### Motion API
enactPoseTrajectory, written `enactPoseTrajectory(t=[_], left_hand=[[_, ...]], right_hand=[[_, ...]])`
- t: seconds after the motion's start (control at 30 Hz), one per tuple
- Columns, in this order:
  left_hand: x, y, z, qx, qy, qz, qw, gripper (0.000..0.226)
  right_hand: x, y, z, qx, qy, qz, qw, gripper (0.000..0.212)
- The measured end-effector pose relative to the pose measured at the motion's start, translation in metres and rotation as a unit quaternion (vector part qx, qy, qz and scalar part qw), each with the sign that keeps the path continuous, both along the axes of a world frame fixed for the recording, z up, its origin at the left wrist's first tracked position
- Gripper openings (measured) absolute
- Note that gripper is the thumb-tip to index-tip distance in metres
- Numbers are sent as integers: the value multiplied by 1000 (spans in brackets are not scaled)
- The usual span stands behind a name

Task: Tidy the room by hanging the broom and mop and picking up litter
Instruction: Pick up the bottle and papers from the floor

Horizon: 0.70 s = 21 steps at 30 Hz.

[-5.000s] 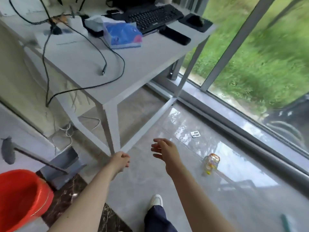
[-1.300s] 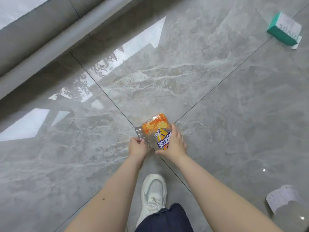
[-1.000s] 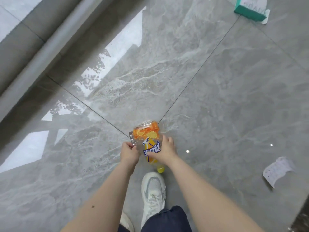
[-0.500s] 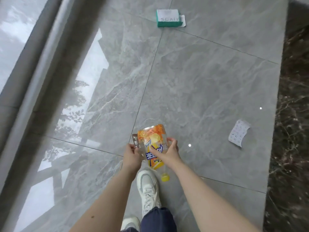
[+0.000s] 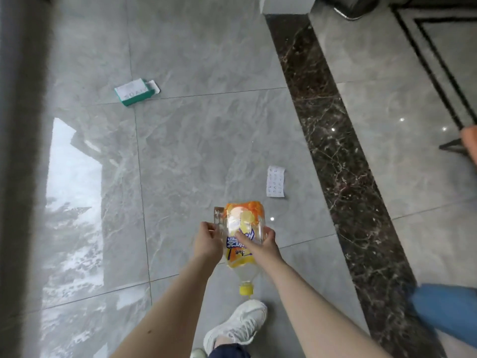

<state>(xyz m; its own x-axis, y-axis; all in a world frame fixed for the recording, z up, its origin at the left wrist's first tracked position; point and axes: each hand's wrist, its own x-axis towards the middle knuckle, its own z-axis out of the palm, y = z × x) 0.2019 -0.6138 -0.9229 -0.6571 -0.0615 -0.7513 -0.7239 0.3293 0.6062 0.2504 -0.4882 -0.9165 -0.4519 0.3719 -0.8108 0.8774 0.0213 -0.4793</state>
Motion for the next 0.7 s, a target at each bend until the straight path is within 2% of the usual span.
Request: enactPoseTrajectory(t=[0.13,0.33,0.53,0.7], left_hand=[[-6,70,37,-23,21,-102,994,11],[-9,165,82,-40,42,-197,979,10],[4,258,108,-33,58,-313,947,14],[27,344,118,-54,59,-408,910,26]], right_hand=[[9,61,31,1,3,-92,996,87],[25,148,78,12,11,-153,988,87],[57,224,101,0,15,-250,968,100],[97,286,104,-15,54,-358,932,110]])
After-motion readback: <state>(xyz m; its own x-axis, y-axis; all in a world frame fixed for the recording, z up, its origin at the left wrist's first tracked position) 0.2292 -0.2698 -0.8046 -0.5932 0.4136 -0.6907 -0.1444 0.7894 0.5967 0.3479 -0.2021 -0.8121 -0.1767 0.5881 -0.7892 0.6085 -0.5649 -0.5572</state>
